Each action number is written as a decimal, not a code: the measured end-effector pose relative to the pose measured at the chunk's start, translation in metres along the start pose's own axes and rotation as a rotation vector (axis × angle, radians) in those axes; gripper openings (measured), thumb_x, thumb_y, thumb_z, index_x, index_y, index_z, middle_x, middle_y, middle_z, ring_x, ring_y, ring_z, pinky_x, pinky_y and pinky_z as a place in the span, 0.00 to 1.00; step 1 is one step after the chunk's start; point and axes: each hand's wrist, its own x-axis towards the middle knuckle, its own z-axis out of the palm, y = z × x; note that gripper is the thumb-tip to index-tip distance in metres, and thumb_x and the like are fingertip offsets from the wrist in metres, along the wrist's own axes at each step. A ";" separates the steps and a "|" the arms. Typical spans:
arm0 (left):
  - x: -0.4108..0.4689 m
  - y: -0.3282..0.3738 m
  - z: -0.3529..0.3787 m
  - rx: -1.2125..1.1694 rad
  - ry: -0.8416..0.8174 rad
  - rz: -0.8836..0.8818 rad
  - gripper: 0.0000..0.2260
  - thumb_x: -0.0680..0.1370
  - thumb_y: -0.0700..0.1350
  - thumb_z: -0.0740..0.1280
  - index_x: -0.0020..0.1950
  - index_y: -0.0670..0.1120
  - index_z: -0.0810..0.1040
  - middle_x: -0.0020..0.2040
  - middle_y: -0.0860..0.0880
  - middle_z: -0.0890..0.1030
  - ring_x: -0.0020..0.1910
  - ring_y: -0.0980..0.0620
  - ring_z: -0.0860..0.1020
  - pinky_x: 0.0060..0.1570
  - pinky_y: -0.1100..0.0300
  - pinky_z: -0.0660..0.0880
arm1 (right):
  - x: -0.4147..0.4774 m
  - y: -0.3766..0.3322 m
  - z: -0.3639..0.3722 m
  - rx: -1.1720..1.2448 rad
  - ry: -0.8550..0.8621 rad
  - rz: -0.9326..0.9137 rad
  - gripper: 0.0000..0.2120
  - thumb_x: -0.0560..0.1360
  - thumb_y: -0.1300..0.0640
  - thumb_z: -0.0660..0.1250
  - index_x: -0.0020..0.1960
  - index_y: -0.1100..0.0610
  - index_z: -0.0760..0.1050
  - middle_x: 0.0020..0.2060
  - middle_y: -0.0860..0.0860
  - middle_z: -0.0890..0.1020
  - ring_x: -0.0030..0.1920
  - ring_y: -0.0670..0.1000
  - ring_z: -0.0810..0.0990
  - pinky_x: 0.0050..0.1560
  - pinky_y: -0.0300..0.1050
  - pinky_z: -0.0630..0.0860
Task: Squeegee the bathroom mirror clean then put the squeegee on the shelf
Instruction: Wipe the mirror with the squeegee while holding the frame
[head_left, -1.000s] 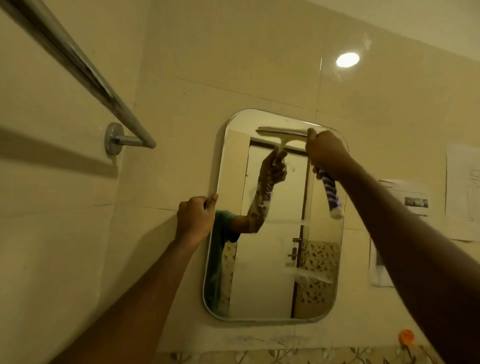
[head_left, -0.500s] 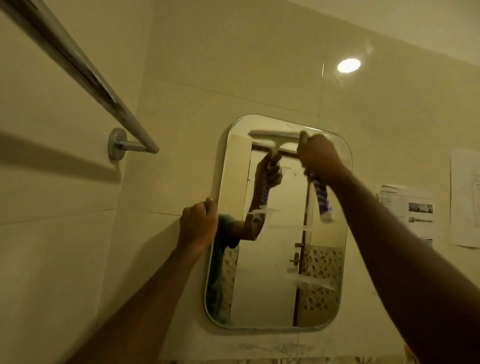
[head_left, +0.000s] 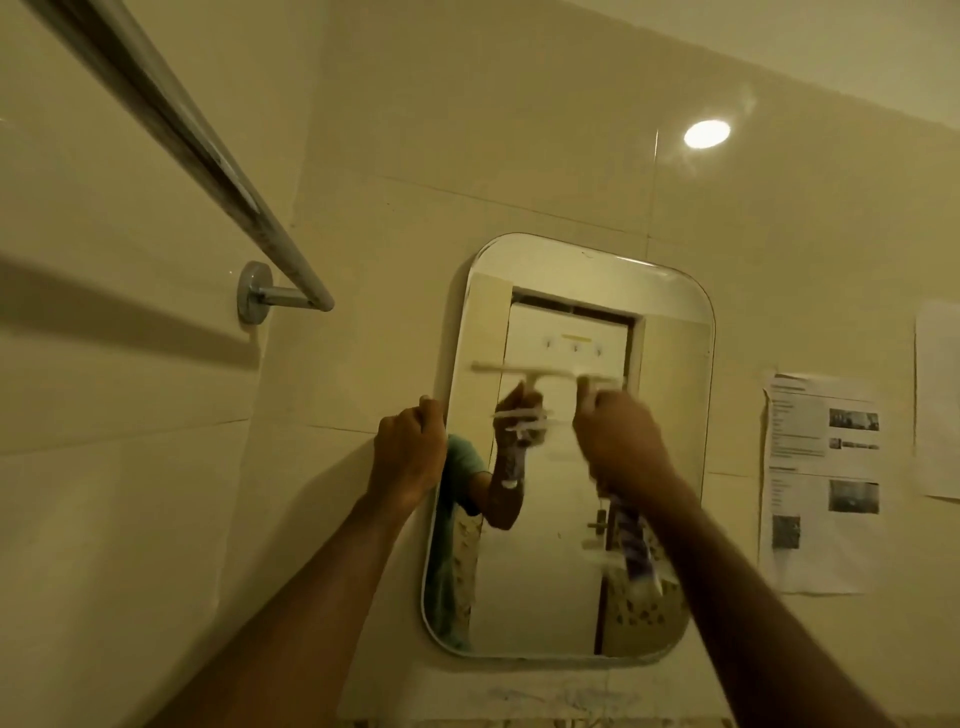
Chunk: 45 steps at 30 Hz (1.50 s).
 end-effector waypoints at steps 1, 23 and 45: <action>-0.001 0.001 0.001 -0.015 0.012 -0.004 0.20 0.84 0.48 0.49 0.34 0.46 0.67 0.34 0.49 0.73 0.35 0.54 0.71 0.35 0.61 0.68 | 0.019 -0.013 -0.012 0.010 0.060 -0.062 0.21 0.83 0.49 0.51 0.37 0.57 0.72 0.26 0.50 0.74 0.21 0.45 0.72 0.19 0.34 0.68; -0.007 0.008 -0.007 -0.126 -0.004 -0.007 0.20 0.83 0.48 0.48 0.48 0.37 0.74 0.43 0.37 0.80 0.46 0.39 0.79 0.51 0.42 0.79 | 0.060 -0.055 -0.034 0.023 0.184 -0.146 0.24 0.83 0.46 0.49 0.37 0.58 0.72 0.27 0.53 0.77 0.23 0.51 0.77 0.25 0.43 0.77; 0.002 -0.002 -0.008 -0.256 -0.058 -0.094 0.21 0.83 0.49 0.48 0.45 0.41 0.78 0.42 0.40 0.81 0.41 0.42 0.81 0.51 0.44 0.80 | 0.004 -0.009 0.018 0.065 0.123 -0.155 0.21 0.83 0.47 0.50 0.35 0.53 0.70 0.27 0.49 0.74 0.24 0.45 0.72 0.28 0.38 0.72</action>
